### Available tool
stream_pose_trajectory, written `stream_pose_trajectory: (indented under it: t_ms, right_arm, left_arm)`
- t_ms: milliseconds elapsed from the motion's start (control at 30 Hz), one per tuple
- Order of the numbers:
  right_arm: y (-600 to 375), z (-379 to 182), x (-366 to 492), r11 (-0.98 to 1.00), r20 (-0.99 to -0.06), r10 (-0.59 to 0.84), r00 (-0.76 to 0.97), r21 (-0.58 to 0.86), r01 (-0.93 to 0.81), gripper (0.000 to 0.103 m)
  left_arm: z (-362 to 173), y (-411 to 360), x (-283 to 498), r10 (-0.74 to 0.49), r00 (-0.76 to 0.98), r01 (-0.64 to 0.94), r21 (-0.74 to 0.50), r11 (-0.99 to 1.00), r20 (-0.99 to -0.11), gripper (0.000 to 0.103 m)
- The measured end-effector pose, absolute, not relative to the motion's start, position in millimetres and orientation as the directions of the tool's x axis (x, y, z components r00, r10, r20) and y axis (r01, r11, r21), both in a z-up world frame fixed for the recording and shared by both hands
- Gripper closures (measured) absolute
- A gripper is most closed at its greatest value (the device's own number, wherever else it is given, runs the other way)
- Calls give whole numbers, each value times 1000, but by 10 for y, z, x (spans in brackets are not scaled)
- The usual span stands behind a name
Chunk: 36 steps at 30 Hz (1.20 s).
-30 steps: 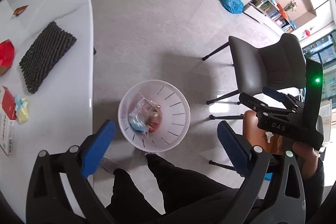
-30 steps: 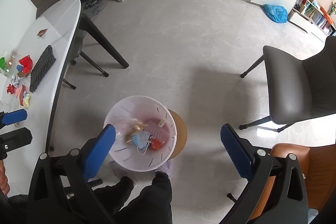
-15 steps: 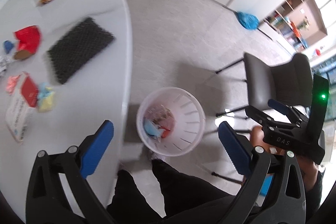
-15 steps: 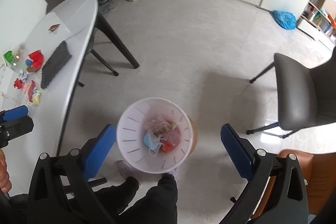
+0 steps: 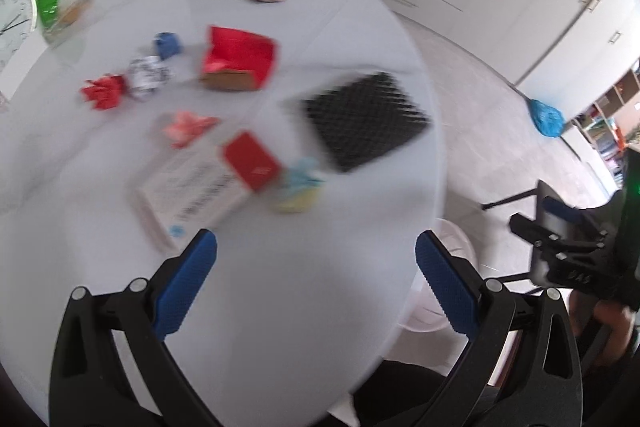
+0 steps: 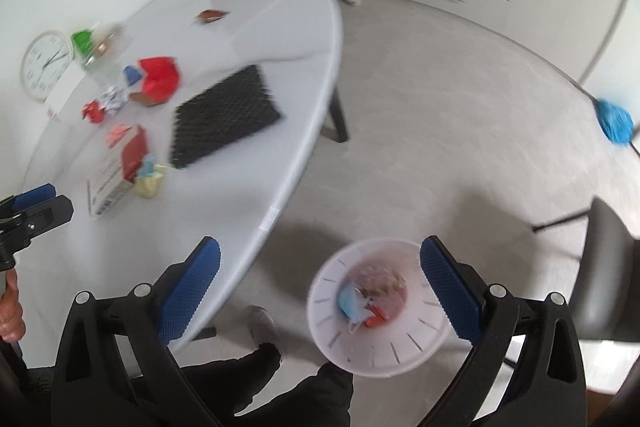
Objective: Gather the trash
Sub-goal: 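Move both open tools back over the table, then grasp the white and red medicine box with the left tool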
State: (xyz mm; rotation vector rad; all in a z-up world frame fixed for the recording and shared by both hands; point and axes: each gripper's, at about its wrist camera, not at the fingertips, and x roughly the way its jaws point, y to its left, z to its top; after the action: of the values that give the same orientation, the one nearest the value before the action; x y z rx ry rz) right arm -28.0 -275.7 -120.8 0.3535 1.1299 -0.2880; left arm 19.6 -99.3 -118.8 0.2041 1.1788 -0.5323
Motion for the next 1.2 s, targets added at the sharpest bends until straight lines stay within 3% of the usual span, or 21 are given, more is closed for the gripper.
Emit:
stream_pose_trajectory:
  t_ms: [167,333,667,833,1000,1200]
  right_arm:
    - [-2526,-1258,61,928,-922,-19,386,127,350,4]
    - [-2310,-1308,332,935,-932,2,362,130,329,4]
    - [-2129,-1466,537,923,-960,1,279,109,370,4]
    - [-2128,-1499,549,911,-967,-11,253,95,402,4]
    - [-2114,-1496,563,909,-970,-22,241,81,408,4]
    - [-2116,-1484,610,913,-968,-24,249,80,400,4]
  left_arm:
    - [-1328,-624,532,-225,305,523,-35,852,-925,8]
    - [-1550,-416,859,-233,282,584,-26,811,-931,8]
    - [-1968,-651,1080,-253,189,851,30,524,-949,8]
    - [-2095,-740,1131,-247,175,899,52,435,-953,8]
    - [-2187,-764,1197,-252,120,910,5,415,-960,20]
    - [-2199,-733,1195,-268,115,904,-11,428,-957,21]
